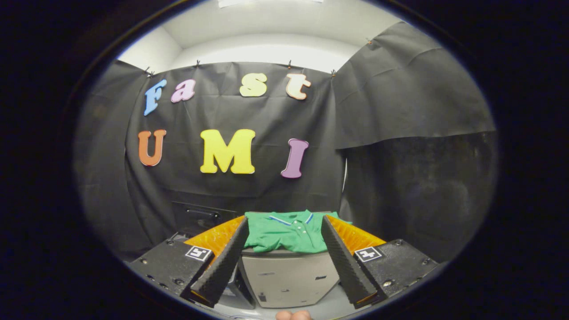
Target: Put the clothes into the washing machine and then close the washing machine lid.
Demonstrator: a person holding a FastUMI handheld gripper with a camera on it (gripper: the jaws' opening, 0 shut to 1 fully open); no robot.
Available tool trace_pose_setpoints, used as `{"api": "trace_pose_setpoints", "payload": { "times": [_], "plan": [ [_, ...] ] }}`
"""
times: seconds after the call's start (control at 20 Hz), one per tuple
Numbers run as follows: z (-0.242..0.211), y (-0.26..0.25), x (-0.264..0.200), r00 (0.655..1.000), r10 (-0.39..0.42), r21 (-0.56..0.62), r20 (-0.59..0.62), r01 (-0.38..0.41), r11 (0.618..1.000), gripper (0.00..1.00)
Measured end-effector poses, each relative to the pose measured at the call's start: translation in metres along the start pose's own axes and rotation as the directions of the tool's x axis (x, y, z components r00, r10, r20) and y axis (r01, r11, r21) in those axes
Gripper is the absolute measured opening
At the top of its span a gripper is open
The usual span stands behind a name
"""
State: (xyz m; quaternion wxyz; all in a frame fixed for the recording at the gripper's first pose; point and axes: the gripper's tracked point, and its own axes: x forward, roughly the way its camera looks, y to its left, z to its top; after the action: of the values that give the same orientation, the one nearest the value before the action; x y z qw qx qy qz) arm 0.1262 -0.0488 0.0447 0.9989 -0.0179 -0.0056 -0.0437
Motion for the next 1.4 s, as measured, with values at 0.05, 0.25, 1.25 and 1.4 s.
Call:
{"api": "trace_pose_setpoints", "payload": {
  "times": [0.05, 0.25, 1.25, 1.4],
  "plan": [
    [-0.002, -0.004, 0.02, 1.0, 0.003, -0.004, -0.015, -0.003, 1.0, 1.0],
    [-0.018, -0.021, 0.11, 0.996, 0.011, -0.03, -0.091, -0.014, 0.999, 1.0],
    [-0.154, -0.045, 0.257, 0.826, 0.029, 0.047, -0.563, -0.003, 0.999, 1.0],
    [-0.153, -0.041, 0.251, 0.747, 0.057, 0.042, -0.662, -0.039, 0.998, 0.97]
  ]
}}
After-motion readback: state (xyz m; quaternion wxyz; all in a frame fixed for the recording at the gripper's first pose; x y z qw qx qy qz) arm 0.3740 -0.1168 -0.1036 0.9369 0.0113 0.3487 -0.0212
